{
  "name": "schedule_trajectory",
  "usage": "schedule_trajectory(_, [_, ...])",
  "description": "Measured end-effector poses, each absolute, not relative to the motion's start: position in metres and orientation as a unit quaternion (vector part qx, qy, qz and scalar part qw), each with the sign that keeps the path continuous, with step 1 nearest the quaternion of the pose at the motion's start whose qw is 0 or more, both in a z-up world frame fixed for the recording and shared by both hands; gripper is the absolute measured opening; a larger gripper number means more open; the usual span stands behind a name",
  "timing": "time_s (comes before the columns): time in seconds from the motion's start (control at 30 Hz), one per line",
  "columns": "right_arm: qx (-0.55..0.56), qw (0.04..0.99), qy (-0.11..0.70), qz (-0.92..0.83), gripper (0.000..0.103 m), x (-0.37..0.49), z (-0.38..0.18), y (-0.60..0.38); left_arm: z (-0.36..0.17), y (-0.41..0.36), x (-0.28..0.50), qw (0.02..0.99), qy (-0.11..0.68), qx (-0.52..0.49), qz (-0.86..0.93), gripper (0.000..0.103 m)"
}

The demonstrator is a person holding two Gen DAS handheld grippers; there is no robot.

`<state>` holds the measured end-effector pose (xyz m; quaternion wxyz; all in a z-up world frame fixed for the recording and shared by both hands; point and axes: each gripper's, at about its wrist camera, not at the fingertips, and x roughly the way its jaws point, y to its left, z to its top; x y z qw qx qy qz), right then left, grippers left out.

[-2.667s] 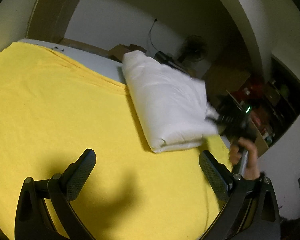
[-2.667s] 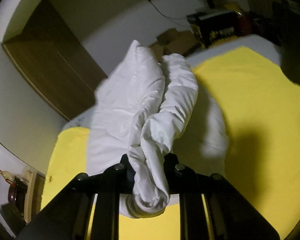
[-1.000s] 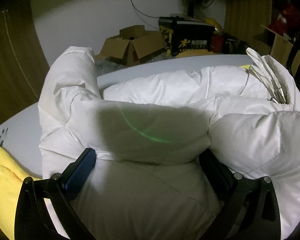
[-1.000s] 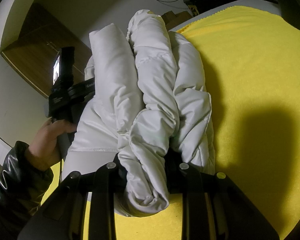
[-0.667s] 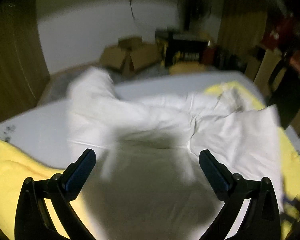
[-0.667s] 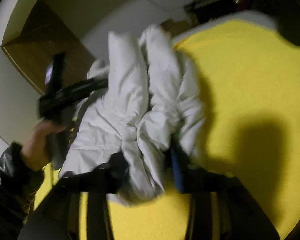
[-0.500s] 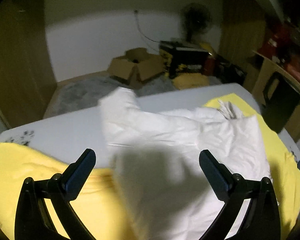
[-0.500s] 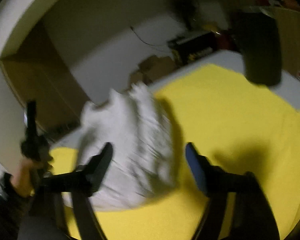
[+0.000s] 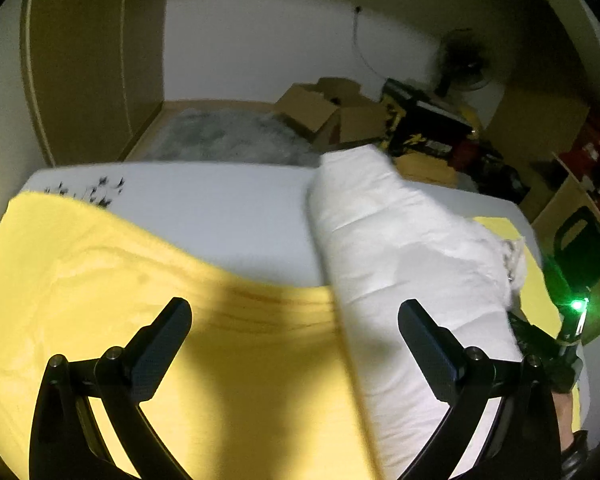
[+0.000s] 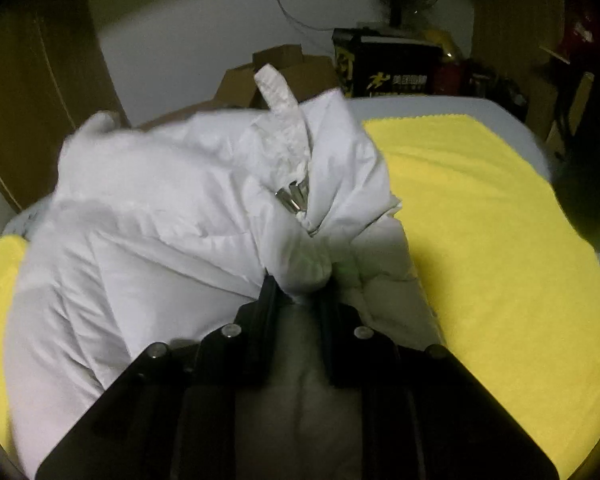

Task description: Fold large clothes

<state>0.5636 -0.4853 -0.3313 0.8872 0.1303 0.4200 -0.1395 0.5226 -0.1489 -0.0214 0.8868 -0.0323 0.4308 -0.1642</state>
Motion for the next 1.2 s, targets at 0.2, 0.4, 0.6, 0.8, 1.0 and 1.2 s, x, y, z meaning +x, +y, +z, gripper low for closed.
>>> schedule_trajectory(0.2, [0.142, 0.877, 0.441, -0.125, 0.020, 0.571, -0.330, -0.493, -0.041, -0.122, 0.519, 0.863, 0.474, -0.070, -0.158, 0.103])
schedule_trajectory(0.4, [0.302, 0.890, 0.341, -0.023, 0.103, 0.484, -0.270, -0.530, -0.028, -0.092, 0.495, 0.864, 0.466, -0.074, -0.175, 0.103])
schedule_trajectory(0.6, [0.365, 0.857, 0.365, -0.011, 0.103, 0.412, -0.283, -0.563, -0.029, -0.082, 0.478, 0.856, 0.475, -0.077, -0.189, 0.103])
schedule_trajectory(0.8, [0.402, 0.809, 0.427, 0.038, 0.103, 0.432, -0.332, -0.562, -0.034, -0.100, 0.466, 0.847, 0.483, -0.073, -0.209, 0.103])
schedule_trajectory(1.0, [0.439, 0.798, 0.404, 0.078, 0.103, 0.453, -0.353, -0.553, -0.039, -0.105, 0.466, 0.834, 0.493, -0.097, -0.226, 0.103])
schedule_trajectory(1.2, [0.372, 0.833, 0.402, 0.076, 0.103, 0.461, -0.352, -0.537, -0.058, -0.116, 0.494, 0.821, 0.511, -0.123, -0.222, 0.103])
